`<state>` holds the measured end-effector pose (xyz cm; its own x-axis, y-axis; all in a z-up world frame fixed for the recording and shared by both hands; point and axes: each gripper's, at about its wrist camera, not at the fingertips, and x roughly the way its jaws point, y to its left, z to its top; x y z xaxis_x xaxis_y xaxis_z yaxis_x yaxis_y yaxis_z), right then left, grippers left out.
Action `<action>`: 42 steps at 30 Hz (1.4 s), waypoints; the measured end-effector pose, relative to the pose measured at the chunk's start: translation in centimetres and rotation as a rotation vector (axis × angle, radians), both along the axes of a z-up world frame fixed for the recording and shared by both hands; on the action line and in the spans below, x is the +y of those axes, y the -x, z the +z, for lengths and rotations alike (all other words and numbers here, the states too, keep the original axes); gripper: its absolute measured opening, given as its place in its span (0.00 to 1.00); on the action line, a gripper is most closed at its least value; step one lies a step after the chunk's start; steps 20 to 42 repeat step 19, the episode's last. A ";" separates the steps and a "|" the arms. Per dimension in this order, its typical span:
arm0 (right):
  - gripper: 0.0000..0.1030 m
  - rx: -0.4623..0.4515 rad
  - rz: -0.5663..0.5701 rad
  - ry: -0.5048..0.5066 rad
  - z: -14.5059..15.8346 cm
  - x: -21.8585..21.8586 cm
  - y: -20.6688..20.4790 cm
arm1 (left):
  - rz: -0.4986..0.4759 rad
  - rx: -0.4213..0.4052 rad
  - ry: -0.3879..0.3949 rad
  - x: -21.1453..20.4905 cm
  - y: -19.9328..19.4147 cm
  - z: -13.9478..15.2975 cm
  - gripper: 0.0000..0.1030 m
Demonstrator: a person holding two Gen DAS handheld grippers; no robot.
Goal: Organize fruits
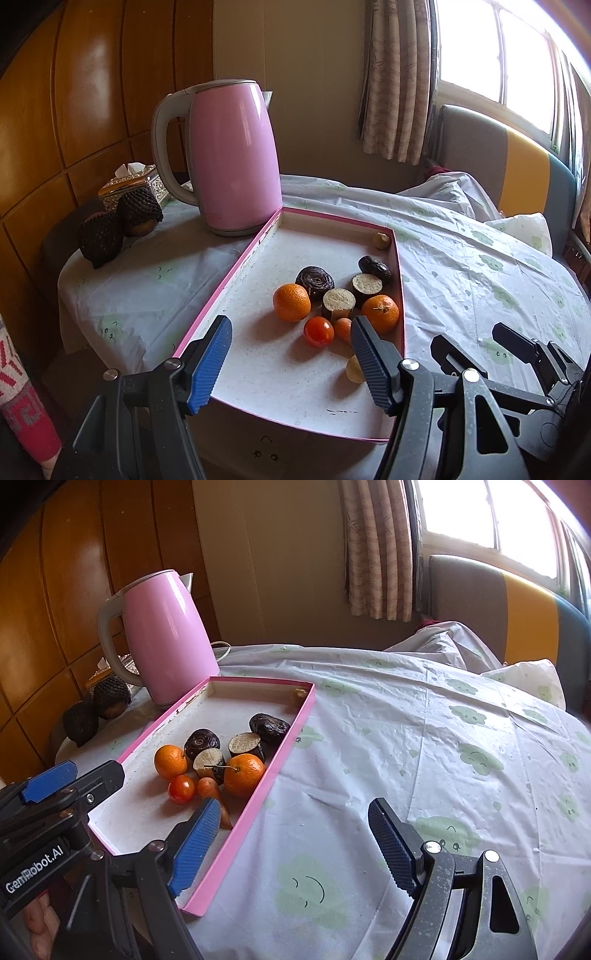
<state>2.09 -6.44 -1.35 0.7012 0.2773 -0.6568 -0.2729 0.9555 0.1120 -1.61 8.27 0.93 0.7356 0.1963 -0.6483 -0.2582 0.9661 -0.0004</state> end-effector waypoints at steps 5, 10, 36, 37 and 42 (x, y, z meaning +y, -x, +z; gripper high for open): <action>0.80 -0.002 0.002 0.002 0.0 0.0 0.0 | 0.000 0.004 0.010 0.1 0.0 0.0 0.66; 0.80 0.000 0.002 0.005 0.0 0.1 0.0 | -0.005 0.008 0.005 0.1 -0.1 0.0 0.66; 0.80 0.003 0.000 0.007 -0.1 -0.2 -0.2 | -0.043 -0.026 0.014 0.1 0.0 0.4 0.52; 0.80 0.003 0.000 0.007 -0.1 -0.2 -0.2 | -0.043 -0.026 0.014 0.1 0.0 0.4 0.52; 0.80 0.003 0.000 0.007 -0.1 -0.2 -0.2 | -0.043 -0.026 0.014 0.1 0.0 0.4 0.52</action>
